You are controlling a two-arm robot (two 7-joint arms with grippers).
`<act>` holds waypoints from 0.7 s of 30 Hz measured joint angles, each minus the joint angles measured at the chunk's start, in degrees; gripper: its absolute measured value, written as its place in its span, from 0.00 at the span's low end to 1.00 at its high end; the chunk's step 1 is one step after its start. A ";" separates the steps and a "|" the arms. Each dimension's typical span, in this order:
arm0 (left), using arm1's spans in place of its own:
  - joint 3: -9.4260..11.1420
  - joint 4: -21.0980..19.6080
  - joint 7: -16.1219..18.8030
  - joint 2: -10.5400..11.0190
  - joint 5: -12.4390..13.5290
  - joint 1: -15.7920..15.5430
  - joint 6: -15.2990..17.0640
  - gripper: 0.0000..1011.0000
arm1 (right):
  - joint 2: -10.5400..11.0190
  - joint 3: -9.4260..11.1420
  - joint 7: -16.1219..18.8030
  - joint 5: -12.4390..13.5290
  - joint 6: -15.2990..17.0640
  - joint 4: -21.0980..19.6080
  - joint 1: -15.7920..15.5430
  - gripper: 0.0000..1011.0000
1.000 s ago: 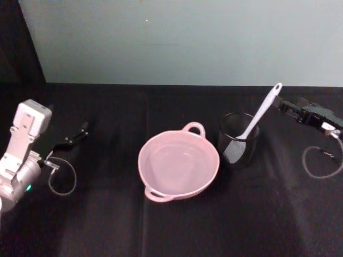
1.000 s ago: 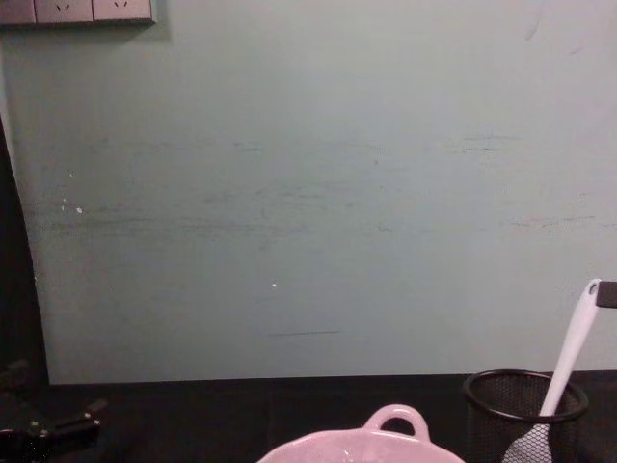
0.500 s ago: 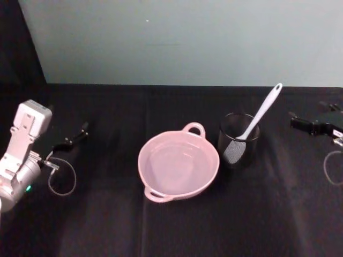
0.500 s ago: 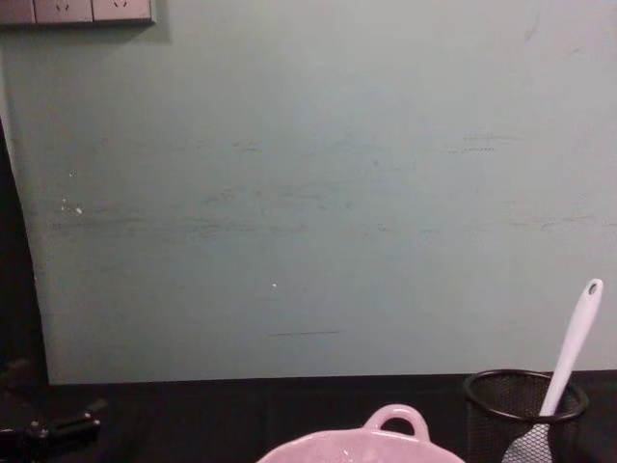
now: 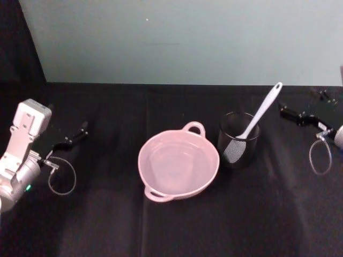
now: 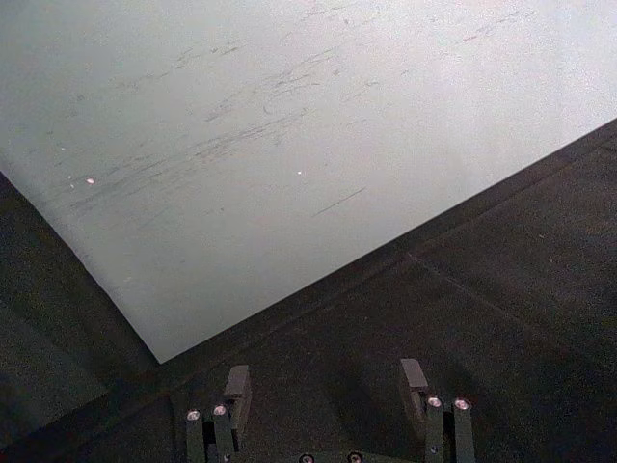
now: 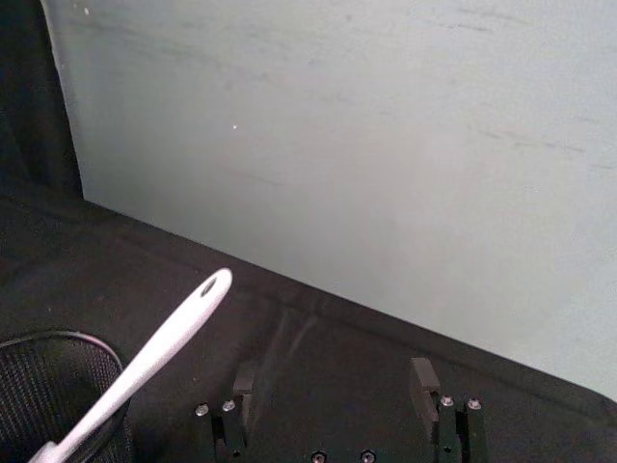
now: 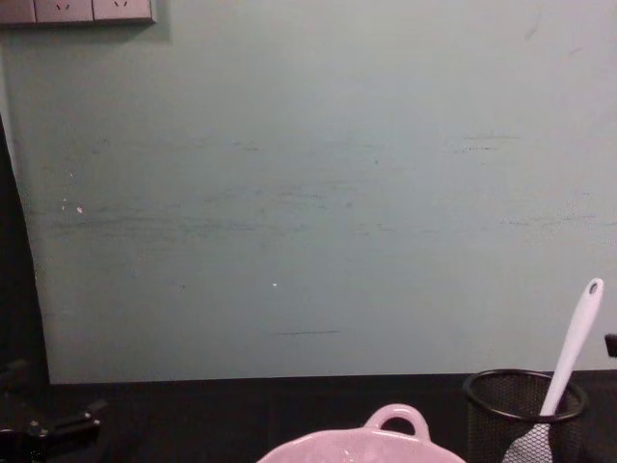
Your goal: Use the one hand to pick up the spoon and stir the clear water in the bowl.
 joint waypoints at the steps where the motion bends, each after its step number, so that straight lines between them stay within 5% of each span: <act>1: 0.00 0.00 0.00 0.00 0.00 0.00 0.00 1.00 | -0.25 -0.21 0.32 -0.36 0.25 0.57 0.17 0.99; 11: 0.00 0.00 0.00 0.00 0.00 0.00 0.00 1.00 | -1.75 0.18 2.51 0.27 4.08 3.10 0.01 0.99; 21: 0.00 0.00 0.00 0.00 0.00 0.00 0.00 1.00 | -1.75 0.19 2.53 0.30 4.13 3.15 -0.02 0.99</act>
